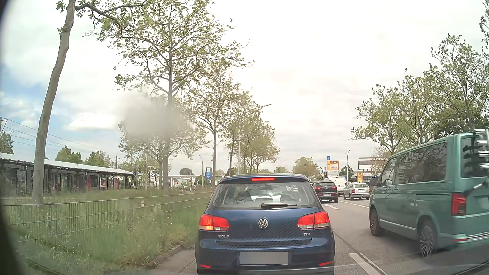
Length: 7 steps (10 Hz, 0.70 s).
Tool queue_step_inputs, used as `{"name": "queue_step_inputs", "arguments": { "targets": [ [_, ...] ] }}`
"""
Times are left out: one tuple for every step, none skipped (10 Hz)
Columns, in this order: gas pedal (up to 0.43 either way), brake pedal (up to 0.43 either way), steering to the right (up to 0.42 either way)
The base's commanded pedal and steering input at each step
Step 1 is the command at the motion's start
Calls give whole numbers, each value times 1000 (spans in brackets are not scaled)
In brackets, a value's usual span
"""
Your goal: Follow the waypoints while adhering to traffic rules and regulations
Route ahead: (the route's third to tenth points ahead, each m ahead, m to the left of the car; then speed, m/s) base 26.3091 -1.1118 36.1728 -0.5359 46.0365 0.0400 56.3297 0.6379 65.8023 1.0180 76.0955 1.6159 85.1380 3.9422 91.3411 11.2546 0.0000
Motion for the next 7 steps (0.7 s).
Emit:
{"name": "queue_step_inputs", "arguments": {
  "targets": [
    [0,250,-5],
    [0,250,-5],
    [0,256,-5],
    [0,250,-5],
    [0,256,-5],
    [0,250,-5],
    [0,250,-5]
  ]
}}
